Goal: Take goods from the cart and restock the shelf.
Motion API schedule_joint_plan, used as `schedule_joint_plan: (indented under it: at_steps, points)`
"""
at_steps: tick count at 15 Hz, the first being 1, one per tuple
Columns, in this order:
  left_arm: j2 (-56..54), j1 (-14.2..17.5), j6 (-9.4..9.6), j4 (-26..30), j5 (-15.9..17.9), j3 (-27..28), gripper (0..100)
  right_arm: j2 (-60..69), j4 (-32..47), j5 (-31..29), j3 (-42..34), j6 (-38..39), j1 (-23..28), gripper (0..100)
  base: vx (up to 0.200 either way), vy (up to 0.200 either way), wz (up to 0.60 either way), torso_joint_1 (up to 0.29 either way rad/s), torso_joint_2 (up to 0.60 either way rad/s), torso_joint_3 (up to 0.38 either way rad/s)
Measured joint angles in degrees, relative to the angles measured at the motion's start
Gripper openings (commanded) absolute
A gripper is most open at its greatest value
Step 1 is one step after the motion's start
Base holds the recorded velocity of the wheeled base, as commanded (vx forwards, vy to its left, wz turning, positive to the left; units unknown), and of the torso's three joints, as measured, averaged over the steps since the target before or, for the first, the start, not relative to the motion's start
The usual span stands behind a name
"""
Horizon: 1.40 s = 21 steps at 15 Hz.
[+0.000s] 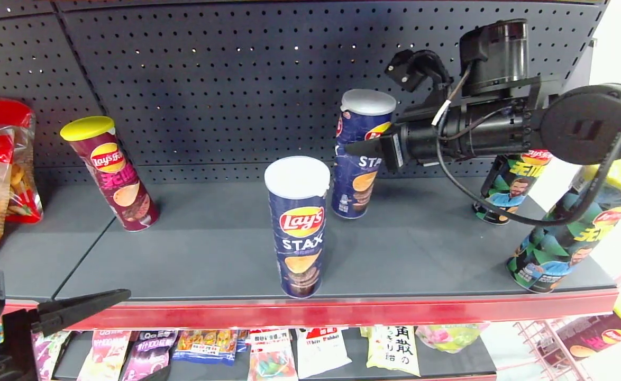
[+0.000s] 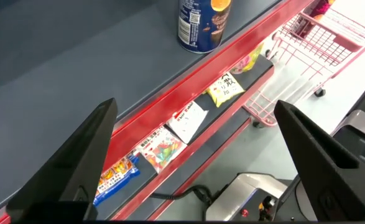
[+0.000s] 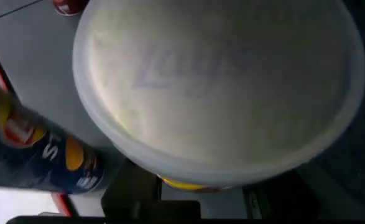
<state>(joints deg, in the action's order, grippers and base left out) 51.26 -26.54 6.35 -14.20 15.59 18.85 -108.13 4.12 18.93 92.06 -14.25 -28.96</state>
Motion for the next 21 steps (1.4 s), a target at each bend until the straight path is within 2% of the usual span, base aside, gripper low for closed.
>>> schedule_joint_plan:
  at_steps: [3, 13, 14, 21]
  points:
    - [-0.09, 0.0, -0.17, 0.0, -0.16, -0.17, 100, -4.33, 0.0, 0.0, 3.52, 0.07, -1.18, 0, 0.0, 0.0, 0.0, 0.0, 0.0, 0.0]
    - [-0.3, 0.02, -0.28, 0.0, -0.84, -0.2, 100, -9.24, 0.04, 0.04, 7.08, 0.6, -3.22, 0, 0.0, 0.0, 0.0, 0.0, 0.0, 0.0]
    - [-0.33, 0.02, -0.26, 0.0, -0.84, -0.2, 100, -9.45, 0.01, 0.02, 7.22, 0.62, -3.17, 100, 0.0, 0.0, 0.0, 0.0, 0.0, 0.0]
    - [0.02, -0.02, -0.22, 0.0, -0.77, -0.16, 100, -8.44, 0.26, -1.32, 6.03, 1.41, -3.15, 100, 0.0, 0.0, 0.0, 0.0, 0.0, 0.0]
